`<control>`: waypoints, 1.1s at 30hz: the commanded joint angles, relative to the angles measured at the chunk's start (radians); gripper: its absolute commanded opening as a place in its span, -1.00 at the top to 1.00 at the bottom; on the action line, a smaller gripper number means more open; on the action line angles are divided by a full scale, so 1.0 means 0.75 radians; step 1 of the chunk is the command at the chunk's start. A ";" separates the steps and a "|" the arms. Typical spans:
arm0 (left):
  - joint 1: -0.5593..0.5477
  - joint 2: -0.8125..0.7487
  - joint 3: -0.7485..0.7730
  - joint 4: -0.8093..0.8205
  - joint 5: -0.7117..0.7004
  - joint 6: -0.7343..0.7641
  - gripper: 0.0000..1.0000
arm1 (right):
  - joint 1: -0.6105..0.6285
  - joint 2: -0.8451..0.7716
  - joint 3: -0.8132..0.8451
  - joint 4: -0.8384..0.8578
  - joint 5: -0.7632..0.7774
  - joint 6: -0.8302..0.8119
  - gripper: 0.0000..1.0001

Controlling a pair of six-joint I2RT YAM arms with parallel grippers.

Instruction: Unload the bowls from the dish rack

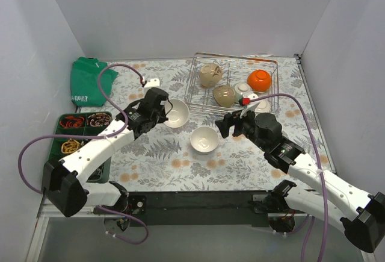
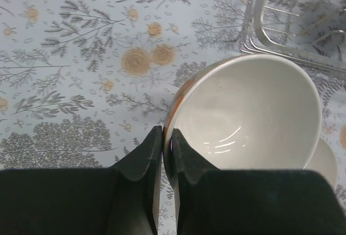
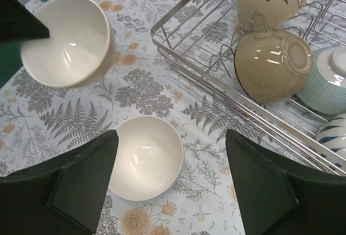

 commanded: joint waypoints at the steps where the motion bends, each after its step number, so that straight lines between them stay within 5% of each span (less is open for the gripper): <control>1: 0.126 -0.113 -0.060 0.087 0.034 0.012 1.00 | 0.007 -0.043 -0.063 0.120 0.088 0.013 -0.79; 12: 0.433 -0.066 -0.271 0.340 0.251 -0.015 1.00 | -0.006 -0.113 -0.185 0.155 0.319 -0.044 -0.93; 23: 0.466 0.030 -0.371 0.426 0.345 -0.062 1.00 | -0.055 -0.086 -0.247 0.218 0.309 -0.036 -0.93; 33: 0.466 0.034 -0.443 0.431 0.366 -0.152 0.65 | -0.077 -0.094 -0.271 0.234 0.299 -0.026 -0.93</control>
